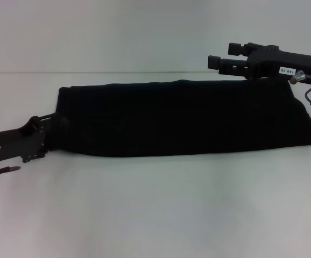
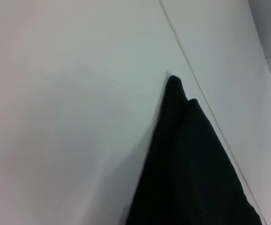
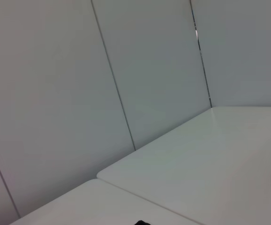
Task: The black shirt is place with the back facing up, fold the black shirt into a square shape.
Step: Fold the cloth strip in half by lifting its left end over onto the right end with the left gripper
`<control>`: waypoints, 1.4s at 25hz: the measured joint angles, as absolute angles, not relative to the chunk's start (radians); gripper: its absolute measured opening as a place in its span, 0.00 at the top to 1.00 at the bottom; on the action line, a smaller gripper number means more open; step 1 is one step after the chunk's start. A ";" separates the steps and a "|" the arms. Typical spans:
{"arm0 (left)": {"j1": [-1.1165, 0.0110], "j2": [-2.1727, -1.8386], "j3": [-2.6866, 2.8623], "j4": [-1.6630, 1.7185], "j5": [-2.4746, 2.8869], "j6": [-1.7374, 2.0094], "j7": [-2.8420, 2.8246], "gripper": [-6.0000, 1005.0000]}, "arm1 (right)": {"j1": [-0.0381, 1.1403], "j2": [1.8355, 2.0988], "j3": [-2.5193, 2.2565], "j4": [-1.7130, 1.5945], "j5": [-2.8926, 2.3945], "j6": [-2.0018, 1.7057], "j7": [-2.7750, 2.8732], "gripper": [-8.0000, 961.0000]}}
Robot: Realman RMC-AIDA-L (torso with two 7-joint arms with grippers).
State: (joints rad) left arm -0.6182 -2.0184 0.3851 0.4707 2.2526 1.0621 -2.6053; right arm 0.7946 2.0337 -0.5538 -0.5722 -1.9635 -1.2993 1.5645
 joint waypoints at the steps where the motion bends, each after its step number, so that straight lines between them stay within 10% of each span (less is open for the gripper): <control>1: -0.617 -2.018 0.385 0.470 2.253 1.053 -2.599 0.18 | 0.795 2.034 -0.554 -0.572 -1.964 -1.299 1.564 0.04; 8: -0.611 -2.019 0.393 0.465 2.265 1.019 -2.575 0.20 | 0.795 2.033 -0.554 -0.572 -1.964 -1.300 1.562 0.04; 10: -0.613 -2.019 0.396 0.463 2.276 1.011 -2.575 0.40 | 0.796 2.034 -0.554 -0.572 -1.963 -1.301 1.560 0.04; 21: -0.614 -2.019 0.397 0.462 2.281 1.037 -2.566 0.87 | 0.789 2.036 -0.554 -0.584 -1.963 -1.315 1.560 0.04; 35: -0.579 -2.014 0.396 0.522 2.280 1.160 -2.270 0.90 | 0.784 2.048 -0.552 -0.570 -1.964 -1.288 1.568 0.04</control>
State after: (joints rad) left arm -0.5789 -2.0138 0.3957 0.5216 2.2805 1.1596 -2.2703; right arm 0.7841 2.0484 -0.5521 -0.5696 -1.9635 -1.2882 1.5678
